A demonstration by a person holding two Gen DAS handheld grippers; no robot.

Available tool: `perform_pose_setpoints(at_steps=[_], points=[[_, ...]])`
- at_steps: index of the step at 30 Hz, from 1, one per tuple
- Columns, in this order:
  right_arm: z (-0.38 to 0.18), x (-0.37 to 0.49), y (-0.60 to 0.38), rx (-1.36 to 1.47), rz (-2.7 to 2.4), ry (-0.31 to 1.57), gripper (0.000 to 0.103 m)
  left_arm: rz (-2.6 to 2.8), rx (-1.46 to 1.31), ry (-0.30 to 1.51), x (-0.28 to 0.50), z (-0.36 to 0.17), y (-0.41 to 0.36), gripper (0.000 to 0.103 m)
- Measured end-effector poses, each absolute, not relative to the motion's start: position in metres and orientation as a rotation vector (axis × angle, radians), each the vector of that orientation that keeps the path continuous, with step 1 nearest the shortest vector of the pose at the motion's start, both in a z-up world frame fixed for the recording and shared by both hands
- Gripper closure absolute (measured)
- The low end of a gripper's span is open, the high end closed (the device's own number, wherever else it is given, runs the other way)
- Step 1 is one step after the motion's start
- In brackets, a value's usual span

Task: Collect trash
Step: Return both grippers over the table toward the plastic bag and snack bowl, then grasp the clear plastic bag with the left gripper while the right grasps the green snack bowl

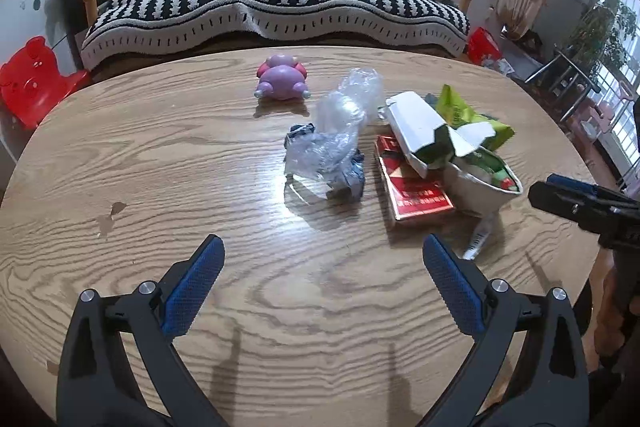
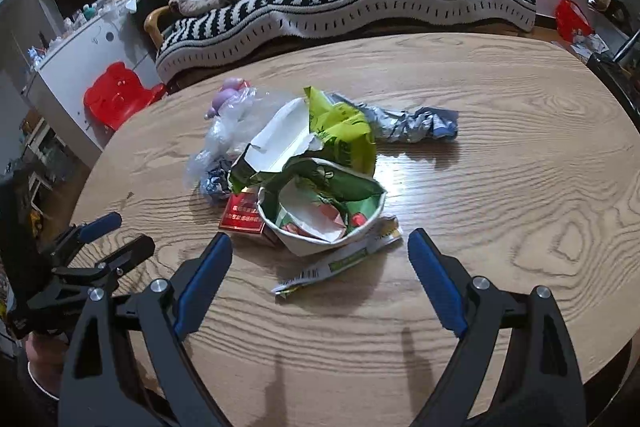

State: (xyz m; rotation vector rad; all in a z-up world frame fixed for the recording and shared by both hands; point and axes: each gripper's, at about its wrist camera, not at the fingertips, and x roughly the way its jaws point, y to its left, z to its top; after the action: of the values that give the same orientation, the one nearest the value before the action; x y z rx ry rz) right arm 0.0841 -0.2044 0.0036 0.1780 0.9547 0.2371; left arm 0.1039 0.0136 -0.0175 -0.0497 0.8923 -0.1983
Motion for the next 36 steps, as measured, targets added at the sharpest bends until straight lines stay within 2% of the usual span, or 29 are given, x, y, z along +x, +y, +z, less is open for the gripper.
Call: perform_pose_setpoints(at_steps=[18,27,29,30,31,32,33,35,36], points=[[-0.034,0.125,-0.184,0.064,0.229,1.024,0.013,-0.15,-0.022,0.876,0.216,-0.036,-0.02,0.007],[-0.043,0.136,-0.186,0.099,0.243,1.048,0.012,-0.135,-0.024,0.871,0.235,-0.041,-0.035,0.007],[-0.044,0.135,-0.186,0.092,0.238,1.047,0.022,-0.145,-0.031,0.877,0.236,-0.044,-0.036,0.008],[-0.044,0.134,-0.186,0.096,0.242,1.05,0.027,-0.146,-0.031,0.88,0.237,-0.045,-0.036,0.012],[-0.044,0.134,-0.185,0.102,0.247,1.052,0.032,-0.155,-0.033,0.888,0.237,-0.046,-0.037,0.021],[-0.043,0.133,-0.185,0.105,0.247,1.052,0.032,-0.165,-0.039,0.898,0.237,-0.047,-0.037,0.035],[-0.041,0.132,-0.184,0.103,0.248,1.047,0.032,-0.168,-0.041,0.904,0.236,-0.047,-0.037,0.042],[-0.036,0.127,-0.182,0.082,0.247,1.027,0.033,-0.163,-0.023,0.903,0.233,-0.044,-0.037,0.071],[-0.033,0.123,-0.181,0.071,0.251,1.017,0.033,-0.148,-0.016,0.891,0.23,-0.041,-0.035,0.075]])
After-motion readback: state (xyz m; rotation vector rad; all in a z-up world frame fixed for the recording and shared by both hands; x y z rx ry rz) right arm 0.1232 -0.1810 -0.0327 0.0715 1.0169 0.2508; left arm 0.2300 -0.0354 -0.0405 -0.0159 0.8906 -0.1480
